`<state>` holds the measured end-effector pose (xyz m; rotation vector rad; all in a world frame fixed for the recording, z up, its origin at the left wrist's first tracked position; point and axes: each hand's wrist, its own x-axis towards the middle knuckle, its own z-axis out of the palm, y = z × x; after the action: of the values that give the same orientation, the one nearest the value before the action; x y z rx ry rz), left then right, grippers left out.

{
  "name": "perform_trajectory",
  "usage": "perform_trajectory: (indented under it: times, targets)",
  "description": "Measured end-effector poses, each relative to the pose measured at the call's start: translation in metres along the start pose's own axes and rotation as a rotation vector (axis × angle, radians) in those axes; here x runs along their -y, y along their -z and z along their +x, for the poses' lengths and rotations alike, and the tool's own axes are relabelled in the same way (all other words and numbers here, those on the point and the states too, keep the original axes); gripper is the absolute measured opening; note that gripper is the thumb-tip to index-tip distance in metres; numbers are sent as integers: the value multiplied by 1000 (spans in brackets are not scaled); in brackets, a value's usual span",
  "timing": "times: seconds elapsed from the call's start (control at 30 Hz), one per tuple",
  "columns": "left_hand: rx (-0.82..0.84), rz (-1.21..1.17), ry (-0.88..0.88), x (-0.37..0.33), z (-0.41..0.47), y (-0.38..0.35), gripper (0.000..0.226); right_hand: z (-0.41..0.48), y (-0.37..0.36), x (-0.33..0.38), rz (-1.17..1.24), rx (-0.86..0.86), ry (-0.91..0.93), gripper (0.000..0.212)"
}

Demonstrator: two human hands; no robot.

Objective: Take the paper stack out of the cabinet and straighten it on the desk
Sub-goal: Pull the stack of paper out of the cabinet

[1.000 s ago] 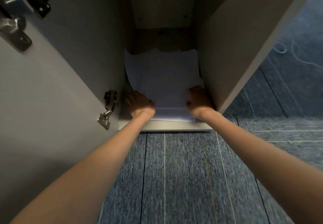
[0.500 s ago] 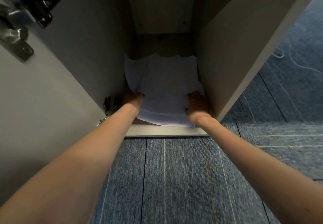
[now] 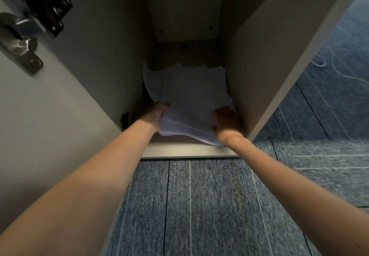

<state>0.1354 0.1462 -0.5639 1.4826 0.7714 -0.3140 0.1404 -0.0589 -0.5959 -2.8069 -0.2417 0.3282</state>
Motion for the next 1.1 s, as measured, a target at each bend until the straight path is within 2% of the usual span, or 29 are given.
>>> perform_trajectory:
  times: [0.1, 0.2, 0.33, 0.47, 0.57, 0.63, 0.73, 0.87, 0.93, 1.03, 1.1]
  targets:
    - [51, 31, 43, 0, -8, -2, 15, -2, 1, 1, 2, 11, -2, 47]
    - [71, 173, 19, 8, -5, -8, 15, -3, 1, 2, -2, 16, 3, 49]
    - [-132, 207, -108, 22, -5, -18, 44, -5, 4, 3, 41, 54, -8, 49]
    - [-264, 91, -184, 27, -9, -17, 42, -10, 10, 9, 194, 60, -83, 50]
    - [-318, 95, -199, 31, -14, -8, 42, -15, 15, 13, 251, -15, -212, 69]
    - [-339, 97, -225, 37, -19, -1, 42, -18, 16, 18, 356, -44, -300, 80]
    - [-329, 61, -208, 42, -31, 8, 39, -12, 11, 14, 678, -84, -399, 99]
    - [-354, 25, -178, 34, -61, 9, 46, -9, 14, 12, 943, -99, -461, 102]
    - [-342, -20, -120, 34, -68, 8, 47, -24, 33, 26, 1052, -70, -502, 93]
    - [-331, -37, -100, 30, -80, 7, 45, -47, 58, 42, 1217, 59, -559, 50]
    - [-320, -27, -75, 25, -92, 7, 41, -56, 64, 44, 1255, 105, -584, 40]
